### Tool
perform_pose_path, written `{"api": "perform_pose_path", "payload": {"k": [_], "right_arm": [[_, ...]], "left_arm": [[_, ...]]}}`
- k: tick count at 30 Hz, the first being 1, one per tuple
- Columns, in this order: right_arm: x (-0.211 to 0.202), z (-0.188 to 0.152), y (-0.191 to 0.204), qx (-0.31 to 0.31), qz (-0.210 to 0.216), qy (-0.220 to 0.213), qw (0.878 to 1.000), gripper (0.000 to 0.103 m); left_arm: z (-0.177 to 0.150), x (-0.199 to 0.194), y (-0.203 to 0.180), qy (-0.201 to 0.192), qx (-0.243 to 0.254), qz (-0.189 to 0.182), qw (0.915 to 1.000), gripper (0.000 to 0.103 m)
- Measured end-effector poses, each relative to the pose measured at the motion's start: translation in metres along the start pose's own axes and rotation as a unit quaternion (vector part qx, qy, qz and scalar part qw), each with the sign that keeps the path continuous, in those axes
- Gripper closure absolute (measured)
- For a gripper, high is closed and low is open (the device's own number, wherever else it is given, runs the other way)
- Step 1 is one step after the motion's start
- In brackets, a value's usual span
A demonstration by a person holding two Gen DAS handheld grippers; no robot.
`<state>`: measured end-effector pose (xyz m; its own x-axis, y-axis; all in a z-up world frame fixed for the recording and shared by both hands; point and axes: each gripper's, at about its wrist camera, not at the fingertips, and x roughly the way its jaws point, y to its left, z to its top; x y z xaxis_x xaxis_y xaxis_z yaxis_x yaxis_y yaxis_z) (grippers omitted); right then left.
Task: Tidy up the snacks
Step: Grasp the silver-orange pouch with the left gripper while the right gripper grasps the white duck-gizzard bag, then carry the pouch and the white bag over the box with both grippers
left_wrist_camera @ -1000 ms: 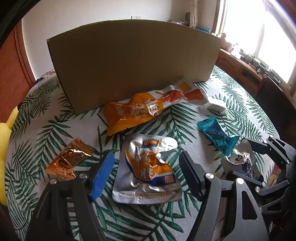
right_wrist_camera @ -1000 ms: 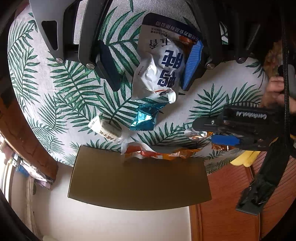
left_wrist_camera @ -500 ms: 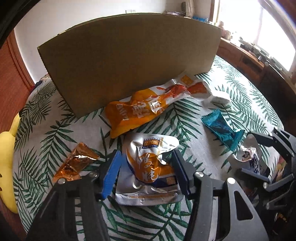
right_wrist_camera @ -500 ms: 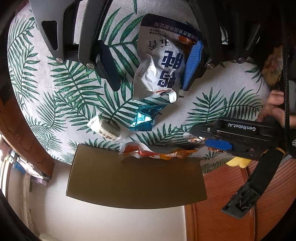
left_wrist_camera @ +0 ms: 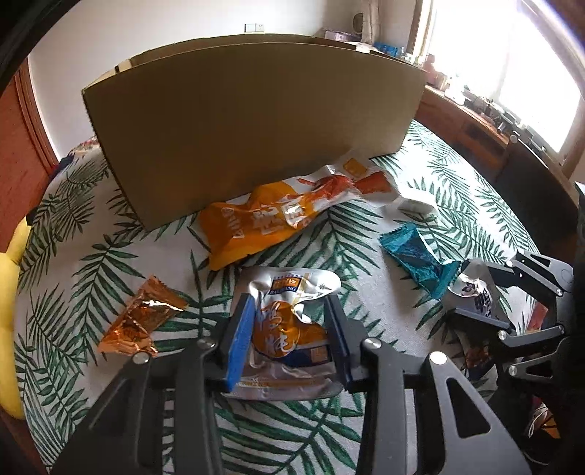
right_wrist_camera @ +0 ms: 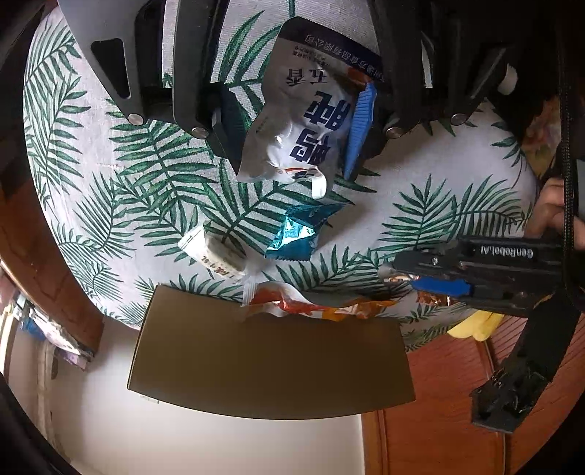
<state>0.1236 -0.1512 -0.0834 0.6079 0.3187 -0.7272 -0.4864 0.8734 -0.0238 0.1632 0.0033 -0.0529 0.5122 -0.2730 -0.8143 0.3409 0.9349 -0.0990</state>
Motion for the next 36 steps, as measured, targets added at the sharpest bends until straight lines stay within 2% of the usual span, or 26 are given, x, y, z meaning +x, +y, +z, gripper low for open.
{"api": "perform_pose_path", "payload": {"k": [5,6,8,10,17,28,36], "right_arm": [[0.000,0.001,-0.003,0.006,0.011,0.002,1.000,0.056],[0.000,0.001,-0.005,0.010,0.015,0.002,1.000,0.057],[0.000,0.001,-0.007,0.014,0.022,0.002,1.000,0.058],[0.000,0.001,-0.008,0.015,0.026,0.001,1.000,0.058],[-0.001,0.000,-0.012,0.025,0.039,0.001,0.999,0.059],[-0.002,0.000,-0.014,0.035,0.043,-0.005,0.998,0.059],[-0.005,-0.002,-0.024,0.051,0.039,-0.014,0.998,0.059]], "left_arm": [[0.001,0.003,0.003,0.014,0.009,0.007,0.9998,0.055],[0.001,0.004,0.002,0.014,0.014,0.009,0.9998,0.056],[0.001,0.002,-0.003,0.010,0.021,0.003,0.9997,0.067],[0.002,0.002,-0.006,0.009,0.027,0.007,0.9996,0.068],[0.000,-0.005,0.000,-0.003,0.007,-0.006,1.0000,0.069],[-0.008,-0.025,0.002,-0.030,-0.002,-0.034,0.9990,0.068],[-0.006,-0.033,-0.007,-0.048,0.001,-0.040,0.9980,0.068]]}}
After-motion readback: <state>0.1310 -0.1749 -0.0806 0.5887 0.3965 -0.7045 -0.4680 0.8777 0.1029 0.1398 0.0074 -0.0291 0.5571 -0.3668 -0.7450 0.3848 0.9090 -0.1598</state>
